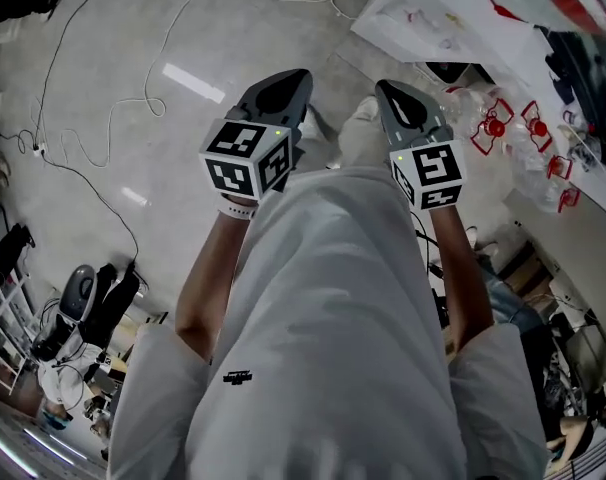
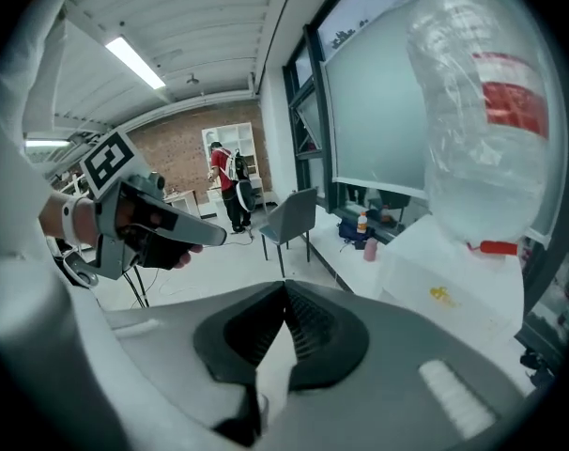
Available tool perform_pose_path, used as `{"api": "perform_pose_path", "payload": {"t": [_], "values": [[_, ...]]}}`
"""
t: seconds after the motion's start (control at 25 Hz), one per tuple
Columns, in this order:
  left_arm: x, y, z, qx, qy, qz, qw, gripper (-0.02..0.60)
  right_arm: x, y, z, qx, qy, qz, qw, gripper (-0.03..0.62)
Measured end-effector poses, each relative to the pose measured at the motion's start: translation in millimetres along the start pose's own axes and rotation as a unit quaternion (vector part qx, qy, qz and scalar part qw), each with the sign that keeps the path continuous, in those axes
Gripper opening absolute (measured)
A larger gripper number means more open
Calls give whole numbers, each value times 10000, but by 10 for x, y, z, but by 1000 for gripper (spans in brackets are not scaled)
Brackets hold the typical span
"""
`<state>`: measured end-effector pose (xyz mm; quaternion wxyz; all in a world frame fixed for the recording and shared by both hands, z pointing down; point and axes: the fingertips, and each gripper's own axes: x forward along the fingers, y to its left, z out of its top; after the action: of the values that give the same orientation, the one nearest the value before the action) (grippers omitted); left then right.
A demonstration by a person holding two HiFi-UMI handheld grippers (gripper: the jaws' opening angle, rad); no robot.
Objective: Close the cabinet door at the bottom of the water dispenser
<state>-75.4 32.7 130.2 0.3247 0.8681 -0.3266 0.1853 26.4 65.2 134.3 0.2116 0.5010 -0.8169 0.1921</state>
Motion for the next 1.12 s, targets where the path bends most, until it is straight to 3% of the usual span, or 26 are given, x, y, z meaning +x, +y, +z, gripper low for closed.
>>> {"api": "perform_pose_path", "payload": {"t": [0.52,0.84,1.12], "values": [[-300,-276,422,557,-340,-374,9972,6,-145,352,567,-366,-552,-32,9978,11],[-531,-150,606,583,-570,-335,9961,6,-235,433,901,-352,-1045,-47,9939,11],[-534,-199,642,694,-491,-426,9955,6,-177,425,1244,-356,-1361,-6,9901,11]]}}
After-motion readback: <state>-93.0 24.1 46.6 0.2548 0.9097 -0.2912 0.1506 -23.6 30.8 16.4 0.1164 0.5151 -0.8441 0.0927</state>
